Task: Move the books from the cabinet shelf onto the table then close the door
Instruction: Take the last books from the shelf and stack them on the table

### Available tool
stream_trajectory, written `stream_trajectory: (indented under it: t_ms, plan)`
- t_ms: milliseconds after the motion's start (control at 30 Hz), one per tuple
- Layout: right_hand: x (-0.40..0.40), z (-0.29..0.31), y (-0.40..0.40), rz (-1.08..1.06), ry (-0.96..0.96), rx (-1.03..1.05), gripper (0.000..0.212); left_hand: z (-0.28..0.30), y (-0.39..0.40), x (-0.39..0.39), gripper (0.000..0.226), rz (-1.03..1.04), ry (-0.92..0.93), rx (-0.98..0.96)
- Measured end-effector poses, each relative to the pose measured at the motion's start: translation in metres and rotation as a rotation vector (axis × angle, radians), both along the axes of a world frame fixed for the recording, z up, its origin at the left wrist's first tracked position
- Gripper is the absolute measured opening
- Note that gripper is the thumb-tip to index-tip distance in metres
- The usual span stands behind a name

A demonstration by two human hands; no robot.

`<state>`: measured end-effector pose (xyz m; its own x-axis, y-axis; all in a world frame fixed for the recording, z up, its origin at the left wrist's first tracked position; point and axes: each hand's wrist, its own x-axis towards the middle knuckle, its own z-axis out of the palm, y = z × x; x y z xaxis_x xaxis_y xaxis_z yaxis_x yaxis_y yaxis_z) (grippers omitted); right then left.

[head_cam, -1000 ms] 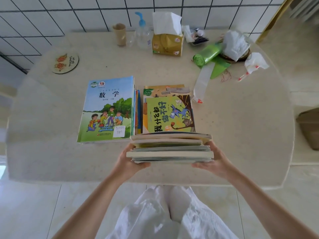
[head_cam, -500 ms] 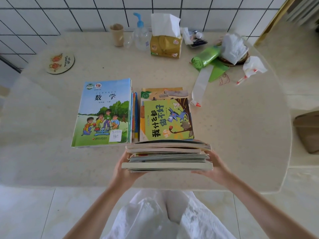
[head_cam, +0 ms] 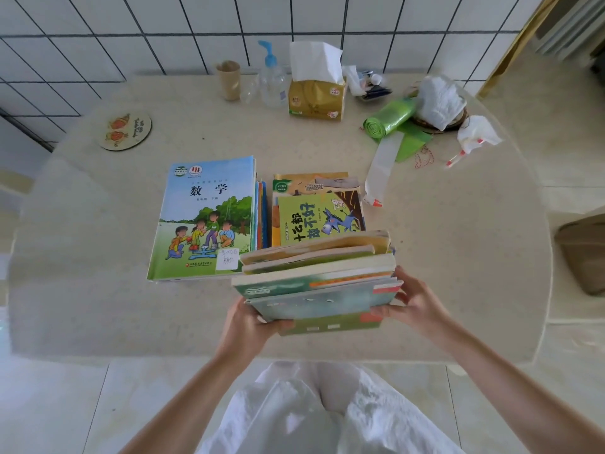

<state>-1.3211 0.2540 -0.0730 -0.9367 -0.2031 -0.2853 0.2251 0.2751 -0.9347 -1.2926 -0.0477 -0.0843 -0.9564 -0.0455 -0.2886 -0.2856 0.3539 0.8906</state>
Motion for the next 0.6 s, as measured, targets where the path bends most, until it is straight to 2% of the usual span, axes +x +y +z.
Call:
stream_trajectory:
  t_ms: [233, 300, 400, 500, 600]
  plan:
    - [-0.01, 0.055, 0.007, -0.027, -0.111, -0.089, 0.056, 0.04, 0.001, -0.022, 0.078, 0.002, -0.124, 0.104]
    - [-0.022, 0.067, 0.007, -0.064, -0.189, -0.136, 0.054, 0.058, 0.007, -0.038, 0.074, 0.012, -0.184, 0.108]
    - [-0.049, 0.076, 0.009, -0.135, -0.409, -0.172, 0.047, 0.078, 0.017, -0.071, 0.059, -0.001, -0.331, 0.141]
    - [-0.078, 0.08, 0.011, -0.221, -0.551, -0.149, 0.031, 0.089, 0.028, -0.101, 0.061, 0.047, -0.527, 0.242]
    - [-0.103, 0.08, 0.004, -0.328, -0.675, -0.13, 0.02, 0.094, 0.036, -0.125, 0.04, 0.102, -0.618, 0.244]
